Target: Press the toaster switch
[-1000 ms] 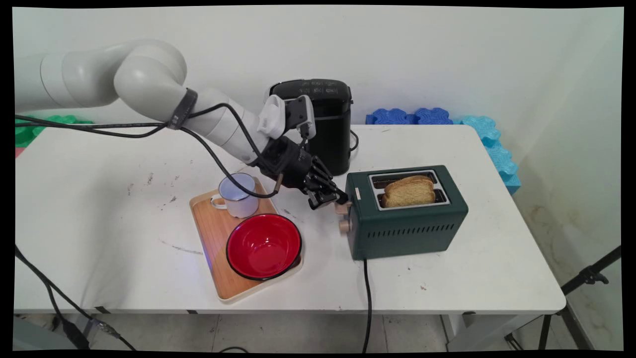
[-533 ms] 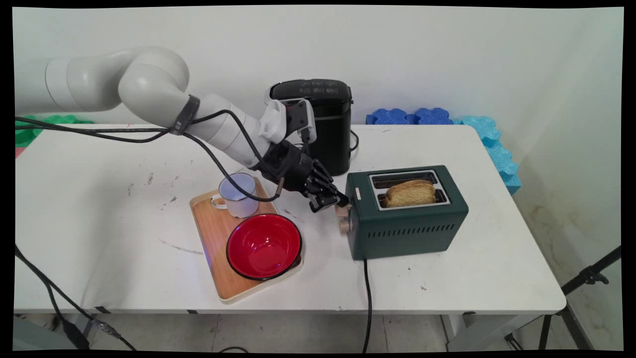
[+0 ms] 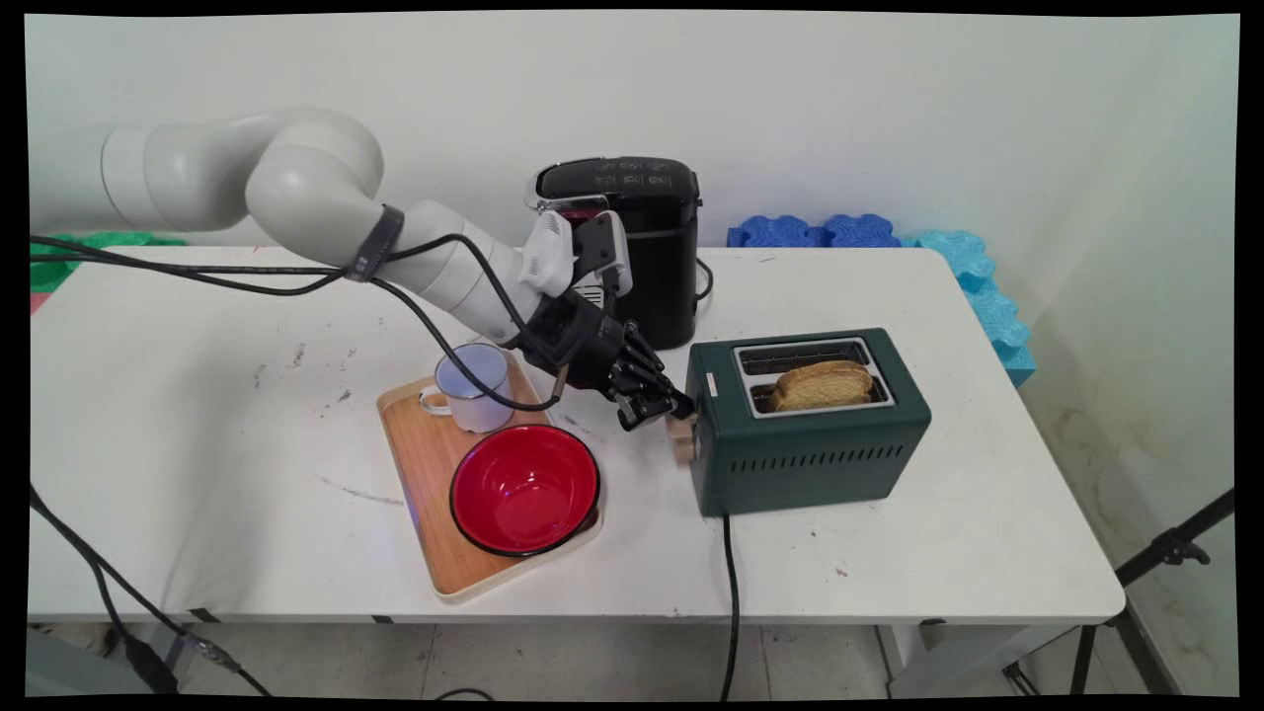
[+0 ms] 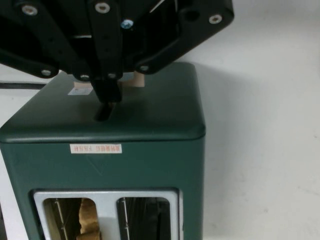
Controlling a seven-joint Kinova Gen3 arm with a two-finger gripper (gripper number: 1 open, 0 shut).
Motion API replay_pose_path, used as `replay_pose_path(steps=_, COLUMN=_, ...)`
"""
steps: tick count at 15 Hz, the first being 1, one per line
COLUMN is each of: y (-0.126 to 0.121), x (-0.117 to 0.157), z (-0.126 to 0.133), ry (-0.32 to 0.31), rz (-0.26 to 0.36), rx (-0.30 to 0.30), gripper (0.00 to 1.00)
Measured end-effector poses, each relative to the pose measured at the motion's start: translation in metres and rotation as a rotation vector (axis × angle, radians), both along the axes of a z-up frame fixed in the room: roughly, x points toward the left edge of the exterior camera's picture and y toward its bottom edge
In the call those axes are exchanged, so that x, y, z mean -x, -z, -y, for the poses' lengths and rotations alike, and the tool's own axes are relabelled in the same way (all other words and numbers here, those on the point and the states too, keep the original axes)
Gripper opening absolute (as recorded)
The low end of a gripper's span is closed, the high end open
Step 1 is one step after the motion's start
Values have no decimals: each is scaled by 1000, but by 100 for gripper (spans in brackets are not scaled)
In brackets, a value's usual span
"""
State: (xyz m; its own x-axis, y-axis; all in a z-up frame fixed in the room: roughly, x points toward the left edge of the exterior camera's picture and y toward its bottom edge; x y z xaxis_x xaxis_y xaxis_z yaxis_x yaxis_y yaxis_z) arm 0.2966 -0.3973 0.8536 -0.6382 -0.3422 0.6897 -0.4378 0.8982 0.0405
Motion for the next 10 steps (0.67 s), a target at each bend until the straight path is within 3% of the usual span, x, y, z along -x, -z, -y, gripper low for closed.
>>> replay_pose_path(steps=10, y=9, x=-3, z=-4, ry=-7, rz=8, rx=-11, gripper=0)
